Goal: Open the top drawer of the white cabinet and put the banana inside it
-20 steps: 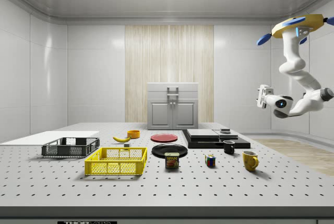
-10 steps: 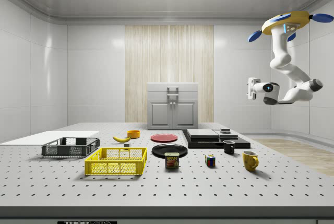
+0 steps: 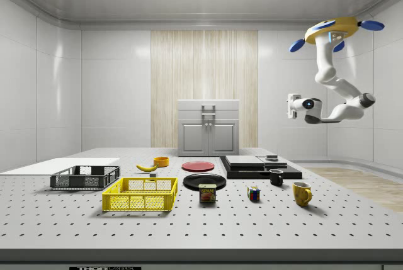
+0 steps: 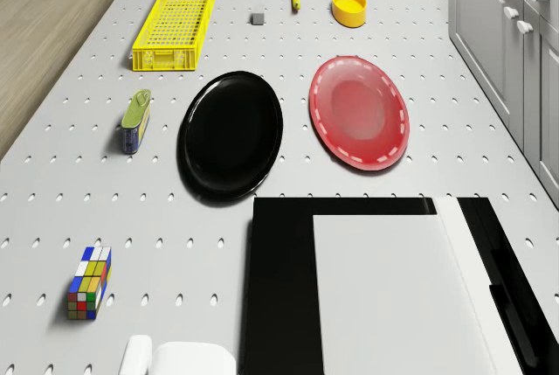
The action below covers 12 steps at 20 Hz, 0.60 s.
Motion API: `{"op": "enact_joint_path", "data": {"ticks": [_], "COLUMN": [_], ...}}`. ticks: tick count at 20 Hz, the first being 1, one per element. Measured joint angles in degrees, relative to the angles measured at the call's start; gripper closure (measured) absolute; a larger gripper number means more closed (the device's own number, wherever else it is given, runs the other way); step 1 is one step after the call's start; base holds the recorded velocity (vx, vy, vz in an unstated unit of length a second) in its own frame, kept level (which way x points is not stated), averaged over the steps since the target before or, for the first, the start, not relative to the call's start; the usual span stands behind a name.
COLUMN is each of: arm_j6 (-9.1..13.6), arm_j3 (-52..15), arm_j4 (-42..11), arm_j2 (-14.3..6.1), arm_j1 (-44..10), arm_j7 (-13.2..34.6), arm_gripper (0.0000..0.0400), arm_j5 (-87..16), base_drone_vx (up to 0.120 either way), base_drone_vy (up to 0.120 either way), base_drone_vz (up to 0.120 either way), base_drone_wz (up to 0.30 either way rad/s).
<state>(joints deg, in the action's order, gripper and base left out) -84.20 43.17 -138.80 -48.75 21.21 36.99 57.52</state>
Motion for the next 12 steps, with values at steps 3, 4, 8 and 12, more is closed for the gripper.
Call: {"op": "enact_joint_path", "data": {"ticks": [3, 4, 8, 12], "arm_j6": [-0.9, -1.2, -2.3, -3.4], "arm_j3": [0.6, 0.8, 1.4, 2.0], "arm_j4": [-0.2, -0.2, -0.4, -0.5], "arm_j2": [-0.8, -1.1, -2.2, -3.2], "arm_j1": [1.1, 1.5, 2.8, 4.1], "arm_j7": [0.4, 0.6, 1.2, 1.8], "arm_gripper": [0.0, 0.0, 0.0, 0.0], "arm_j5": [-0.5, -0.7, -1.4, -2.1], "base_drone_vx": [0.12, 0.12, 0.12, 0.12], "base_drone_vy": [-0.04, -0.08, 0.0, 0.0], "base_drone_vz": [0.0, 0.0, 0.0, 0.0], "base_drone_wz": [0.0, 0.0, 0.0, 0.0]}}
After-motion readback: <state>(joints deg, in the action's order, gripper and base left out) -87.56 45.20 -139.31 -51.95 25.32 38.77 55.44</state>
